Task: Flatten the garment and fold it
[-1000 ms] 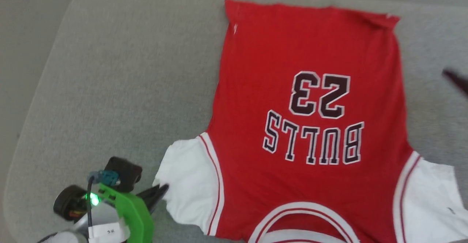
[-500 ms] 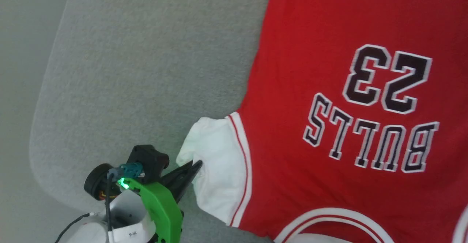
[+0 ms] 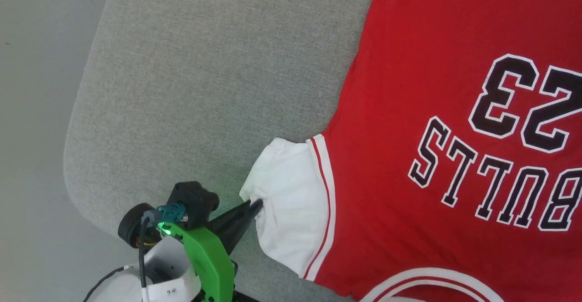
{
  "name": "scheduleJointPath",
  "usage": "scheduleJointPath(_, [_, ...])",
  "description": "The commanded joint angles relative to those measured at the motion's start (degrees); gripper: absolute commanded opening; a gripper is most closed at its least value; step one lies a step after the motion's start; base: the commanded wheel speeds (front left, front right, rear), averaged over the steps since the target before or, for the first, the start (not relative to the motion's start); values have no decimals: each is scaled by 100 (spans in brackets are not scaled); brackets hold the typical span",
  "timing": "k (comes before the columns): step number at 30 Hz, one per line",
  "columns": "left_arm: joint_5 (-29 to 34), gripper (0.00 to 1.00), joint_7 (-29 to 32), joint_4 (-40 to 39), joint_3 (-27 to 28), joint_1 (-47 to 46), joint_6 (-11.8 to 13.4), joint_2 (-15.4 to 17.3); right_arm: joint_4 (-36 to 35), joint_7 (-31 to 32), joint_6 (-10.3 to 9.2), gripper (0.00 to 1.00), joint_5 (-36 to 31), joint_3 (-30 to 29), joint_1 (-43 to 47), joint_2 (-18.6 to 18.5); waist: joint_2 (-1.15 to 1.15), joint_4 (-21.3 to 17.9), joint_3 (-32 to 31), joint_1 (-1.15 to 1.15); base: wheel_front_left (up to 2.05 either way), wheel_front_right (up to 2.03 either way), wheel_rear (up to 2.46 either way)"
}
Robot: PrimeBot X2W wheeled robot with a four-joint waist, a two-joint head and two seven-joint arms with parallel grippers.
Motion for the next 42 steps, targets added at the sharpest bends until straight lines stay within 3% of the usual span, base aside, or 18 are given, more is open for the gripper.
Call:
scheduleJointPath(1, [1, 0, 4, 119, 1, -51, -7, 28, 279, 58, -9, 0, 19, 62, 395, 25, 0, -101, -137, -1, 0, 0, 0])
scheduleJointPath(14, [117, 0, 162, 222, -1, 177, 165, 295, 226, -376, -9, 0, 376, 107, 1837, 4, 0, -904, -1496, -1, 0, 0, 0])
scheduleJointPath(25, [-24, 0, 187, 241, 70, 680, 489, 344, -1430, 50, -9, 0, 946, -458, 4226, -34, 0, -1656, -2404, -1, 0, 0, 0])
scheduleJointPath(34, [-213, 0, 36, 372, 155, 890, 612, 242, -3060, 673, -9, 0, 854, -1499, 6207, 609, 0, -1910, -2649, -1, 0, 0, 0])
scheduleJointPath(42, [-236, 0, -9, 524, 124, 846, 595, 197, -3391, 783, -9, 0, 687, -1818, 6966, 1210, 0, -1907, -2659, -1, 0, 0, 0])
